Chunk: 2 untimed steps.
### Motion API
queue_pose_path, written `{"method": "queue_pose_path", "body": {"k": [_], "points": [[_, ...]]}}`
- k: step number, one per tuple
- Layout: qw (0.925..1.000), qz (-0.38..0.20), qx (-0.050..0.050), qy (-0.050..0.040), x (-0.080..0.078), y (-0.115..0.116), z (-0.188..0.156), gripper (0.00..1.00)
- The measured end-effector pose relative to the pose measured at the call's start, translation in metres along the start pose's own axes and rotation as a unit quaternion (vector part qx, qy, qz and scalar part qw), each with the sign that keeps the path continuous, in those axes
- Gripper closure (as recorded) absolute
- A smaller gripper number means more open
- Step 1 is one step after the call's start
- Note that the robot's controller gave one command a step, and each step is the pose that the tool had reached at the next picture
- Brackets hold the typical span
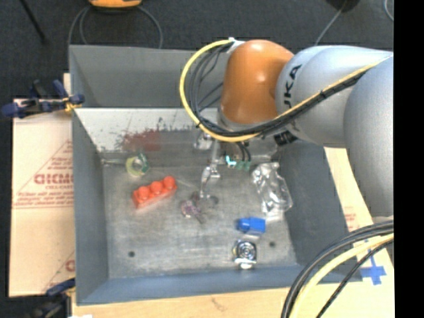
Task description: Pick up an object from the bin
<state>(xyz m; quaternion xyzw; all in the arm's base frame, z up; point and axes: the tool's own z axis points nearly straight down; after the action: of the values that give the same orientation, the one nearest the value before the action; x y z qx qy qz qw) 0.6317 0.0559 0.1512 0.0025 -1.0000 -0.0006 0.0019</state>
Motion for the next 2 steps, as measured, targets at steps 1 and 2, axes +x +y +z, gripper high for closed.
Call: {"method": "queue_pose_path", "body": {"k": [1,2], "points": [[0.9999,-0.008,0.000,-0.0065,0.019,0.028,0.068,0.00],[0.9984,0.057,-0.002,-0.0049,0.026,0.078,0.061,0.00]]}}
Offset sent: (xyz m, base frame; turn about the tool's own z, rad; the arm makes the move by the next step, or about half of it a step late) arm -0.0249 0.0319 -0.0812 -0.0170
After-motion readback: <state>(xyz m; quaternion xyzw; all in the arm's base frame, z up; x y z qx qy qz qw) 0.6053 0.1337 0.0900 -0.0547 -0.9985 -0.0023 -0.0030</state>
